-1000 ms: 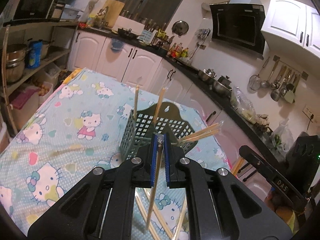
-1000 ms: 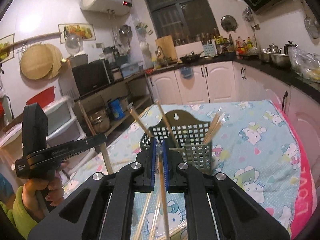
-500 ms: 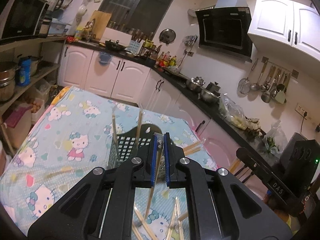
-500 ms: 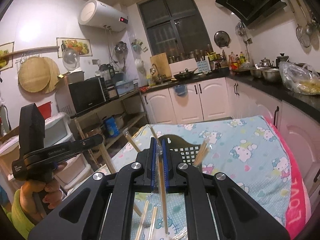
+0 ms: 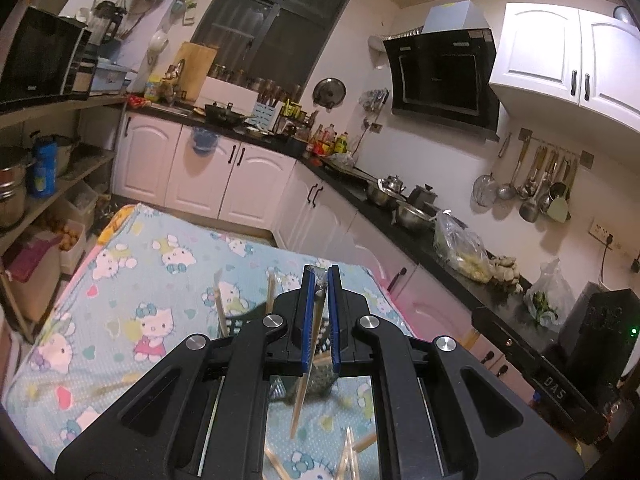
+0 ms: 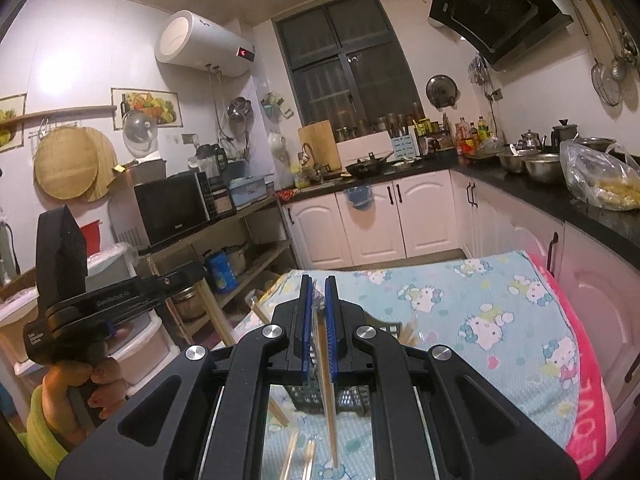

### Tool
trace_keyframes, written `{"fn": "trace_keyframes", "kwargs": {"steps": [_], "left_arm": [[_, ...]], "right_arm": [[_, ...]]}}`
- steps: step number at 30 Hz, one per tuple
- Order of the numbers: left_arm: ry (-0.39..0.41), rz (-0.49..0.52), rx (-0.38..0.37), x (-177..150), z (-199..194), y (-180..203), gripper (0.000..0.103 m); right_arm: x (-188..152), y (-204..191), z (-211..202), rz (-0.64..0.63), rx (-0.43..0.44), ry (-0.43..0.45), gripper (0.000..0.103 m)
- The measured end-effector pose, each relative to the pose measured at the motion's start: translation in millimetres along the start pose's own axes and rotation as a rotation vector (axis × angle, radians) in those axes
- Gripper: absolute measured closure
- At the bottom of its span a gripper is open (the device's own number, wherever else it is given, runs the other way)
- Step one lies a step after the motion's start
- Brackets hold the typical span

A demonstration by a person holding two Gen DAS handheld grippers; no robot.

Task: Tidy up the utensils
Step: 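Lift both held chopsticks and carry them above the green holder, then lower both chopsticks into the holder slots and open both grippers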

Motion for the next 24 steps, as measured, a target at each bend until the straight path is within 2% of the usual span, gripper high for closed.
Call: {"fn": "trace_keyframes", "kwargs": {"steps": [18,24], "left_arm": [[0.114,0.006,0.081,60,11,-26,0.101],[0.135,0.008,0.106,70,19,-31,0.101]], "right_arm": [[40,-6,36,-0.020,0.003,0.050,0.096],[55,-11,48,-0.025,0.007,0.077,0.096]]}}
Point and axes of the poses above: each gripper's, at about its wrist camera, not at the fingertips, and z roughly the way its jaws point, y to its right, x to its top, the point moved 9 cm from there along z, roughly the way its jaws point, and after that the axes turned 4 degrees about z, right-handed, at the moved point
